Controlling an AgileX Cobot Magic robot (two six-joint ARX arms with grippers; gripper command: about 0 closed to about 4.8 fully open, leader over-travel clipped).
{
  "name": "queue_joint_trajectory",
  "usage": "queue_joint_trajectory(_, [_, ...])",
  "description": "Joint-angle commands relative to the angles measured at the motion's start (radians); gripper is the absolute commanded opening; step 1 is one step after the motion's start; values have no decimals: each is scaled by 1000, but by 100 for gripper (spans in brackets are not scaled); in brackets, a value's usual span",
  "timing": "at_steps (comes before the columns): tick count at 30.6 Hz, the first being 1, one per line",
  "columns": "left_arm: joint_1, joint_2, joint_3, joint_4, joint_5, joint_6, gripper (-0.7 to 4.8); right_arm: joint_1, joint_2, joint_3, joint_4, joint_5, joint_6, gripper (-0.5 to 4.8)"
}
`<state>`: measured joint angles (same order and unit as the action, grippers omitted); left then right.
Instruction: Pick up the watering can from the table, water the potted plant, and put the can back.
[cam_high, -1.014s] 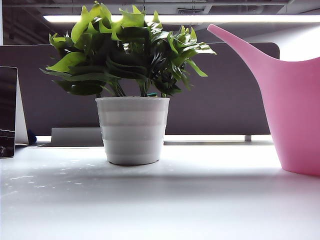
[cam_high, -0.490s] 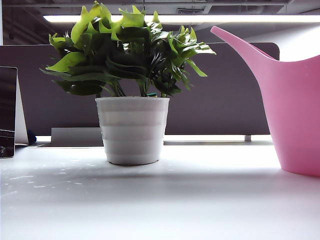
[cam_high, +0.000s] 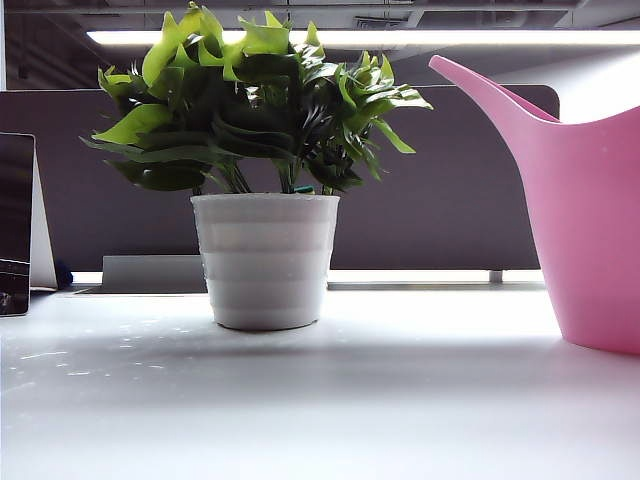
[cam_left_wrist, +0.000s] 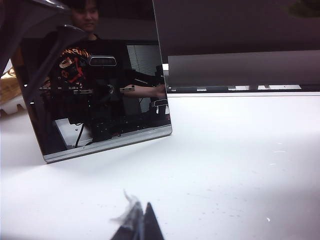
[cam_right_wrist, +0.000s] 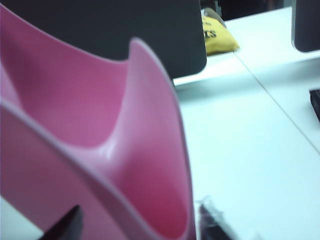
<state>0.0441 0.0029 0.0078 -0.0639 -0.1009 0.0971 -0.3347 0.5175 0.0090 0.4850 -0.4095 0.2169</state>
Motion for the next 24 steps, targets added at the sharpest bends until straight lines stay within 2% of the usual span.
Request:
queue_joint_trajectory(1, [2,1,1,12,0,0,-5,0,-130,3,-163,47,3,338])
queue_joint_trajectory(7, [2,1,1,12,0,0,-5,1,-391,12,-433,74,4,338])
queue_joint_trajectory(10, [2,1,1,12,0,0,-5,2,-516,50,-633,80,3,337])
queue_joint_trajectory(14, [2,1,1,11,0,0,-5,2,-507,82,-677,67,1,322])
queue_joint_trajectory(16, [2,1,1,10,0,0,-5,3,-517,90,-675,44,6,259])
queue_joint_trajectory(22, [2,1,1,9,0,0,-5,3,-516,128,-675,-34,19,13])
queue_joint_trajectory(23, [2,1,1,10,0,0,-5,3,-515,135,-674,-42,19,-9])
queue_joint_trajectory(24, [2,1,1,9,0,0,-5,3,-515,142,-675,-44,19,-9])
